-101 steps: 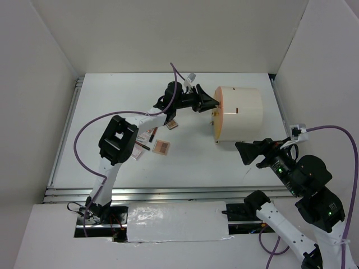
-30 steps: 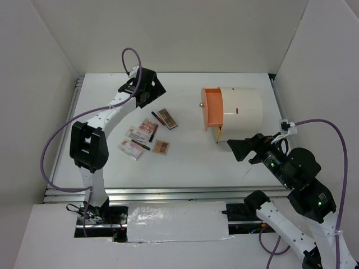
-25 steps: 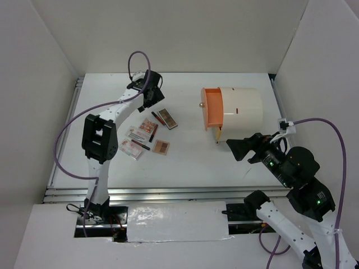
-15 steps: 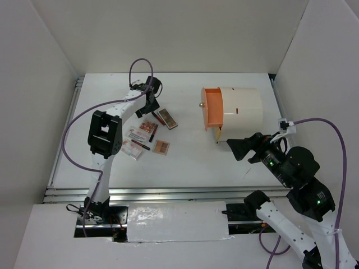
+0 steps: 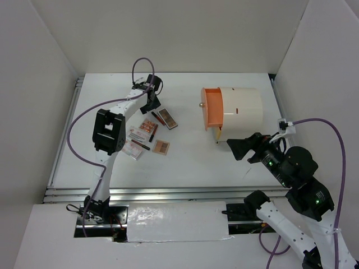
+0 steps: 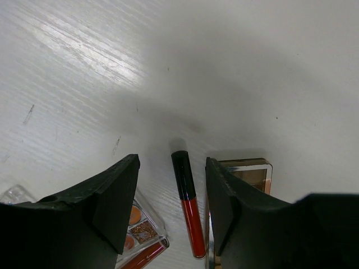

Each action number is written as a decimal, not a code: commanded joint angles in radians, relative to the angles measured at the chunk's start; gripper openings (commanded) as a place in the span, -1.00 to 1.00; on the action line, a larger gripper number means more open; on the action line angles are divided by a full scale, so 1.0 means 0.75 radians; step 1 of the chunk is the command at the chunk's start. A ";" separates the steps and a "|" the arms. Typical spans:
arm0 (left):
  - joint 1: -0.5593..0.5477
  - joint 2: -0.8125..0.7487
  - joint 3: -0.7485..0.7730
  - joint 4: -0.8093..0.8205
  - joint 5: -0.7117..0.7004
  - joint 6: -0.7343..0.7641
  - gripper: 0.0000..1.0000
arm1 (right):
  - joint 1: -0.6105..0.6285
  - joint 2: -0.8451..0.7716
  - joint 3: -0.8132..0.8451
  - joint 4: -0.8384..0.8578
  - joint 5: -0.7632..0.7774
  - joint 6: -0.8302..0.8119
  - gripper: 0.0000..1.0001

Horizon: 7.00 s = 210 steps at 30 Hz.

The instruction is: Organize the makeup

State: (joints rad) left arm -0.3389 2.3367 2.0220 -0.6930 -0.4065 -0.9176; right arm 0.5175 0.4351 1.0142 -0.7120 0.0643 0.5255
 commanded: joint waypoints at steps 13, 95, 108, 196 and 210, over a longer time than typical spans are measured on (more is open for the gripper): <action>0.002 0.124 0.088 -0.035 0.016 -0.034 0.06 | 0.007 -0.032 -0.019 0.015 0.041 -0.032 1.00; -0.370 -0.352 -0.123 1.274 0.881 -0.053 0.44 | 0.007 -0.112 0.043 -0.053 0.033 -0.005 1.00; -0.354 -0.865 -0.174 0.292 0.011 0.166 0.99 | 0.007 -0.116 0.006 -0.020 0.013 0.001 0.99; -0.436 -0.735 -0.367 1.055 0.716 -0.194 -0.48 | 0.005 -0.044 -0.015 0.062 0.008 0.034 1.00; -0.468 -0.547 -0.199 0.928 0.689 -0.169 0.28 | 0.007 -0.054 -0.023 0.060 0.025 0.032 1.00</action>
State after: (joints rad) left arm -0.6914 1.9270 1.8267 -0.0025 0.1246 -1.0462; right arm 0.5175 0.4046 0.9653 -0.6743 0.0689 0.5594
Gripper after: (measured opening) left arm 0.555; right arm 0.997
